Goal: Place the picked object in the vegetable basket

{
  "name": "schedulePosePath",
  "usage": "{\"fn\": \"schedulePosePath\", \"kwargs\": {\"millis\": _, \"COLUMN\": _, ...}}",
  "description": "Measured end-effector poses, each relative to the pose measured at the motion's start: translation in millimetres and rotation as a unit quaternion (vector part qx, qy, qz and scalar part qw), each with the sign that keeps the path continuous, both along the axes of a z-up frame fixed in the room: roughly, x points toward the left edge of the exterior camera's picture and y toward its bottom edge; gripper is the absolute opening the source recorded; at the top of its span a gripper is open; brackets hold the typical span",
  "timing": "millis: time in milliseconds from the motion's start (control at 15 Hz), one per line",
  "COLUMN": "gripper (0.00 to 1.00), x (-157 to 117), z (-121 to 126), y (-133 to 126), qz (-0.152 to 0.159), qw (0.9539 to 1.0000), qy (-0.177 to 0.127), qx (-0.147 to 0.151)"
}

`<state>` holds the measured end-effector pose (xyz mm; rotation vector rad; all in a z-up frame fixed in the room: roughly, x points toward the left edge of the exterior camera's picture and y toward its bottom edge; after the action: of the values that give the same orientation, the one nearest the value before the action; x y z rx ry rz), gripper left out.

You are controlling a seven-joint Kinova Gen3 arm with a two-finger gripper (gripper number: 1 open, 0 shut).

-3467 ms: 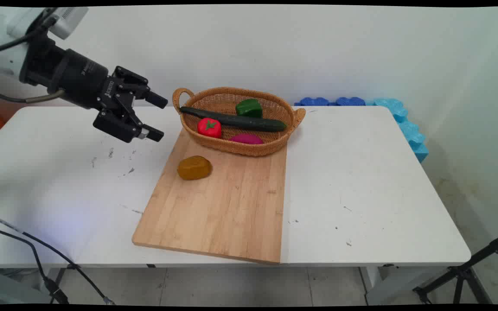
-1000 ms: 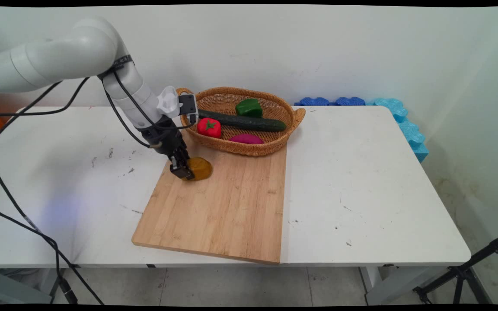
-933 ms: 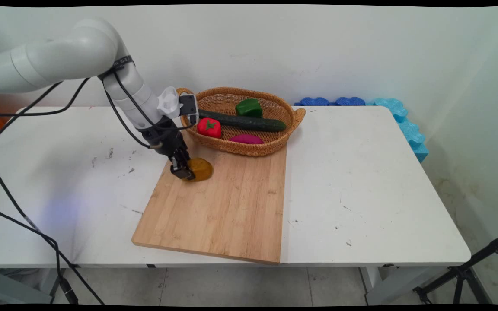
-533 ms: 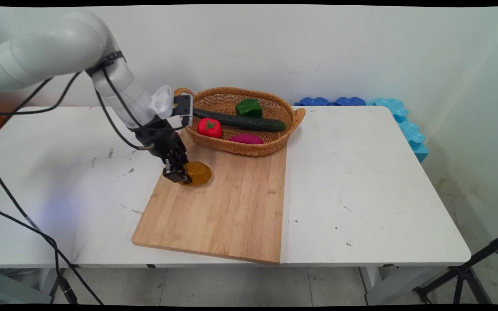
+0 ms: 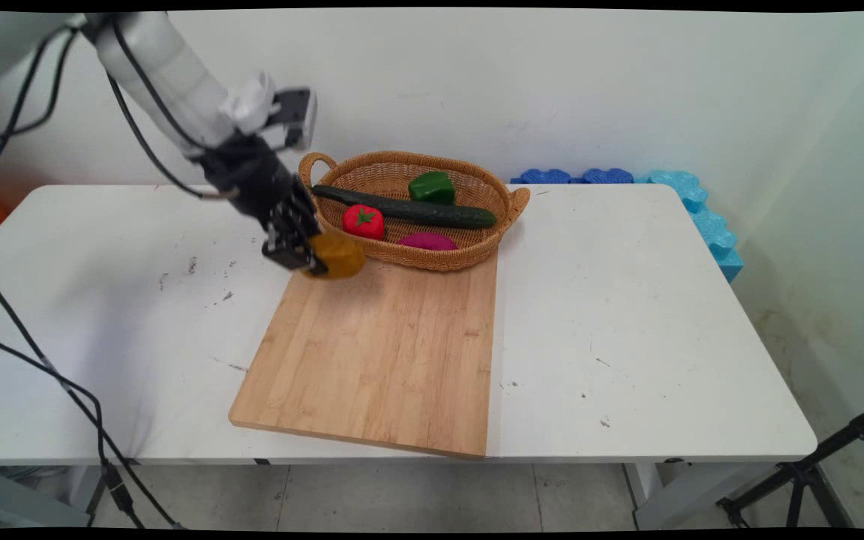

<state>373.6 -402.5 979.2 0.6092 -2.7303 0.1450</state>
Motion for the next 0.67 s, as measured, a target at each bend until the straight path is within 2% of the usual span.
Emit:
{"fn": "schedulePosePath", "kwargs": {"millis": 267, "gripper": 0.00, "x": 4.5, "z": 35.7, "y": -19.9, "qz": 0.019, "qw": 0.9995, "qy": 0.003, "qx": -0.025}}
{"fn": "schedulePosePath", "kwargs": {"millis": 467, "gripper": 0.00, "x": 13.9, "z": 59.0, "y": -52.5, "qz": 0.057, "qw": 0.9970, "qy": 0.004, "qx": -0.051}}
{"fn": "schedulePosePath", "kwargs": {"millis": 667, "gripper": 0.00, "x": 20.0, "z": 66.3, "y": -80.9, "qz": 0.091, "qw": 0.9933, "qy": -0.002, "qx": -0.072}}
